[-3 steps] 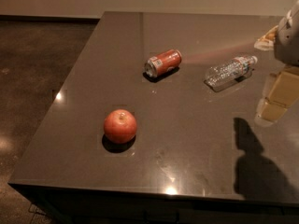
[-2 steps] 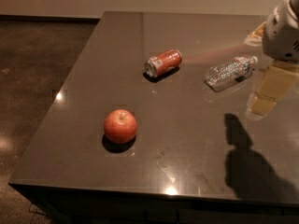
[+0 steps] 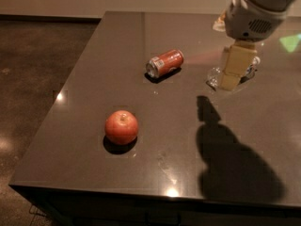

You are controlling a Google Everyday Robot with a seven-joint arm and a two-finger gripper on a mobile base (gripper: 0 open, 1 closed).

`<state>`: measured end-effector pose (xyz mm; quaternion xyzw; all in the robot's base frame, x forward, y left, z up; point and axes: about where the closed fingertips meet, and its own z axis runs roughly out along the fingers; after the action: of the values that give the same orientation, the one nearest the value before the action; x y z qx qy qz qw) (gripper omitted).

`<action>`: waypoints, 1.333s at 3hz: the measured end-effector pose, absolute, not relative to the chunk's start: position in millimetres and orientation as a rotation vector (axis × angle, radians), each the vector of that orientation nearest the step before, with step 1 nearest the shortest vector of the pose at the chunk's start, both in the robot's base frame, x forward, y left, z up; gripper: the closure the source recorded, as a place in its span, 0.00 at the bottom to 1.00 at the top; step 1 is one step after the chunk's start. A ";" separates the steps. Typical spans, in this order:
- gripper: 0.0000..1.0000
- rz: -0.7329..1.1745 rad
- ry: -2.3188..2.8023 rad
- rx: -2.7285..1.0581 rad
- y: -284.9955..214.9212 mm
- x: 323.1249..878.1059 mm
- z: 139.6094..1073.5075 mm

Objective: Place coke can upright

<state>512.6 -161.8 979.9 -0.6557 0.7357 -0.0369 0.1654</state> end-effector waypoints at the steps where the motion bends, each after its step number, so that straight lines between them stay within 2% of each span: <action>1: 0.00 -0.101 2.064 -1.933 -150.4 556.2 979.3; 3: 0.00 -0.085 1.930 -2.107 -128.5 641.3 960.3; 4: 0.00 -0.101 1.865 -2.197 -119.5 662.1 942.3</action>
Offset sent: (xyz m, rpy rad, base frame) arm 0.1340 0.0185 -0.0109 -0.0640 0.1255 0.2227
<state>662.1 -119.5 942.3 -0.7556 0.6414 -0.0348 0.1287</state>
